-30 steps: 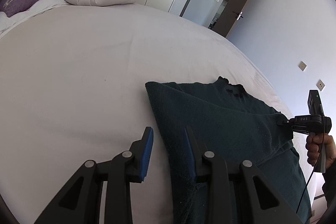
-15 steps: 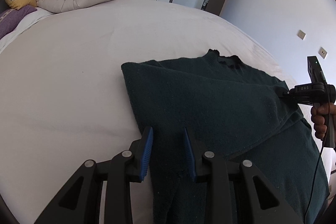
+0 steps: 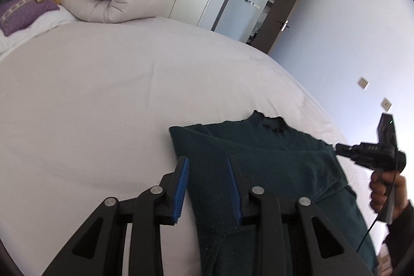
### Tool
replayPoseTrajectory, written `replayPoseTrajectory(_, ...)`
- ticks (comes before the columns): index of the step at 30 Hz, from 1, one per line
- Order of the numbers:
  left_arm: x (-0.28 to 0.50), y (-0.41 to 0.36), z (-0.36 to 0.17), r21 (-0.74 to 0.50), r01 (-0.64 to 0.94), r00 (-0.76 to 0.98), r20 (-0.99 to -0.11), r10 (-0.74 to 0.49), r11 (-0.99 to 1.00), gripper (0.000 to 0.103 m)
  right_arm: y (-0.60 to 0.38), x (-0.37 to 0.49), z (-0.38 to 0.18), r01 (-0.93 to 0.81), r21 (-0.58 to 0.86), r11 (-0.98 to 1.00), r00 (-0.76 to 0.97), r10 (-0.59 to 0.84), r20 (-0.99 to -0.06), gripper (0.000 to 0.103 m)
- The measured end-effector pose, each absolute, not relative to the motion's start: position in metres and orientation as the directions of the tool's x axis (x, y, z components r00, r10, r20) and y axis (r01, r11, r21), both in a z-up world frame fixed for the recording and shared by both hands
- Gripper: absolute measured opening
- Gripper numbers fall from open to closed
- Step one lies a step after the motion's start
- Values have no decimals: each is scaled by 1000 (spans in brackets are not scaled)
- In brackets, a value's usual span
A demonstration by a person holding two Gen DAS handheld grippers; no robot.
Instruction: Fold small clothes
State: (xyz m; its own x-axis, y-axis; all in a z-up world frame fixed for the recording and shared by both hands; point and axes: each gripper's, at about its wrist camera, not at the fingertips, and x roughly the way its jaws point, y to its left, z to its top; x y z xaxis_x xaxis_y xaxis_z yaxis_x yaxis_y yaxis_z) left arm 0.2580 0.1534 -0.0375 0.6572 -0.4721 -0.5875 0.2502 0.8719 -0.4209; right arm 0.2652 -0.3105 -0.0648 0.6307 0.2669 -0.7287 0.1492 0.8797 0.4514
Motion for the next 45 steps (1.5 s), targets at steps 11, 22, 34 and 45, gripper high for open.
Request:
replayPoseTrajectory(11,320,120,-104,-501,210,487,-691,-535,839,19,-344,281,-166,161,803,573,576,606,-548,6)
replayPoseTrajectory(22,154,156,-77,-538,132,551,-658,-513,833,80,-384,156,-142,208,706,677,653,442,-615,38)
replayPoseTrajectory(34,-15,174,-94,-628,23,428,-697,-575,778,82,-399,-38,-138,171,660,732,645,423,-637,69)
replayPoseTrajectory(45,-46,181,-121,-814,-36,255,-569,-782,580,81,-417,-89,-139,155,720,677,648,480,-591,68)
